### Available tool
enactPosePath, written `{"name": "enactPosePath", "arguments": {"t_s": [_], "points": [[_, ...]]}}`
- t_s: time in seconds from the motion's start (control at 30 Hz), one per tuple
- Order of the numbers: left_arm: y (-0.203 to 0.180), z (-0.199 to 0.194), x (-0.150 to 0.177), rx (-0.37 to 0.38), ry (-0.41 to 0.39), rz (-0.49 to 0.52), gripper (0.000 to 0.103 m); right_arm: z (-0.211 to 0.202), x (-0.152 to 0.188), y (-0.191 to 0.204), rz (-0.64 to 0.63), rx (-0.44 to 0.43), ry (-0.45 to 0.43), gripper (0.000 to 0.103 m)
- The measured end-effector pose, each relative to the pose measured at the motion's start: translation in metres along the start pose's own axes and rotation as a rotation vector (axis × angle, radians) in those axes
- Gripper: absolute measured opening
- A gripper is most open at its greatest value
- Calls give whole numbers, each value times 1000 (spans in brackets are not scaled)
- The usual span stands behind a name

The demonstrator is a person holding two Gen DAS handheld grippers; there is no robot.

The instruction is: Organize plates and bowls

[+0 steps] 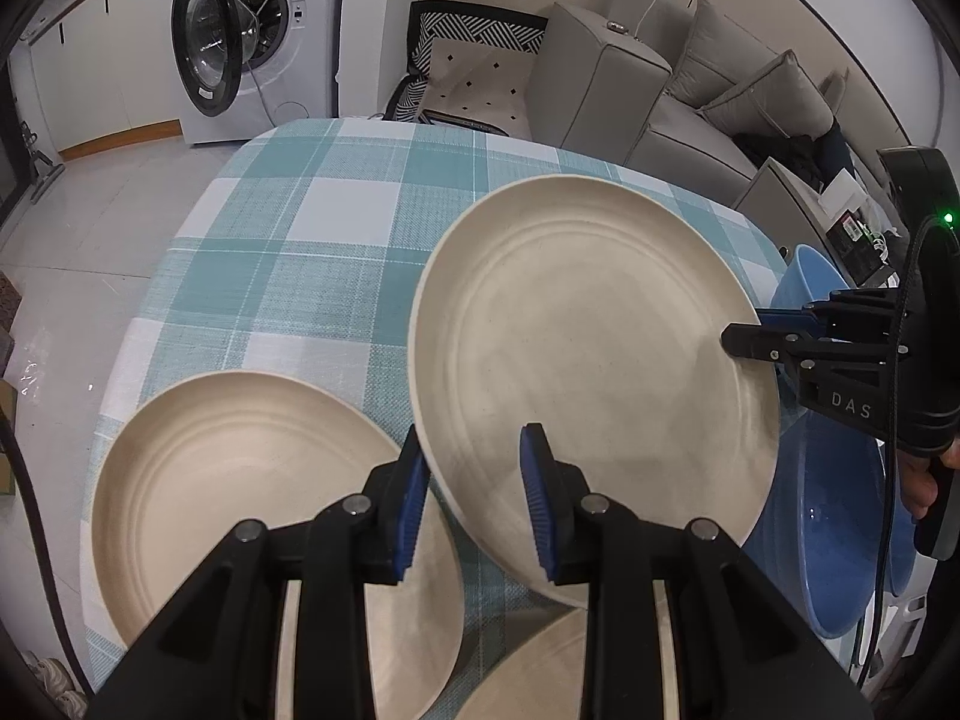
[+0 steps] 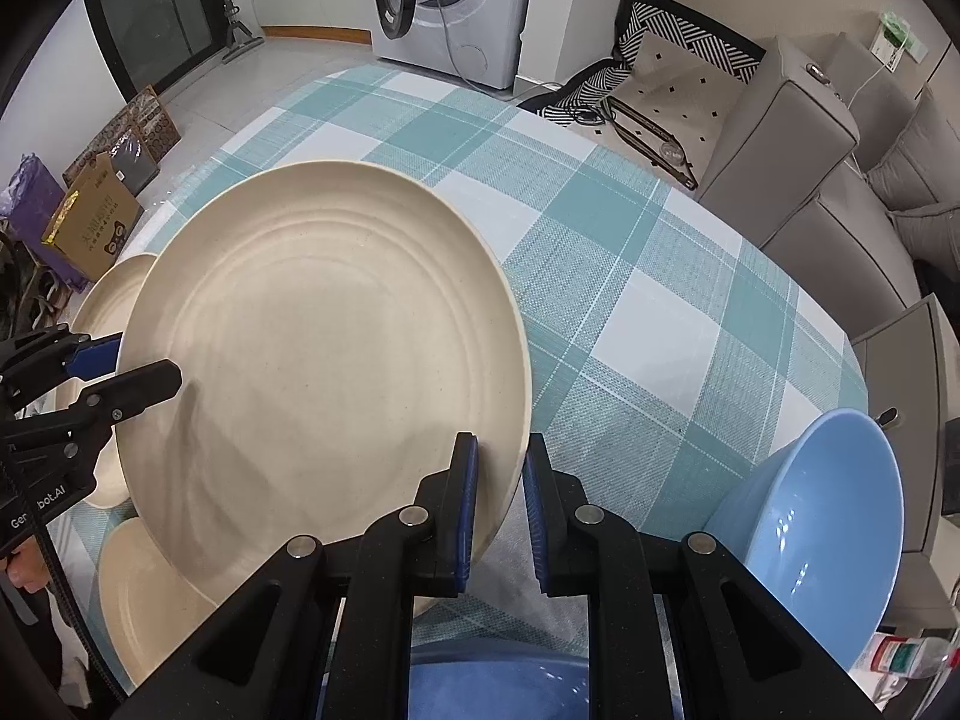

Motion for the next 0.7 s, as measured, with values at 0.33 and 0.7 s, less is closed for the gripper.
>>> {"name": "enactPosePath", "arguments": {"t_s": [0.33,0.7], "points": [[7,-22,17,-7,-38,-7,29,-23,11,19,-15,7,-36,15],[11,-44,44,-21,-80,-14,29,-47,32,44,-40,25,-72,15]]}}
Point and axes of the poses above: each gripper's, at about its wrist camera, not at the fingertips, and z roughly the way its jaws point, y to its left, x to its underside, the point moved 8 cm from there along z, roughly the way its jaws point, and after that the axes turned 14 degrees about y, right-handed, at the moved point
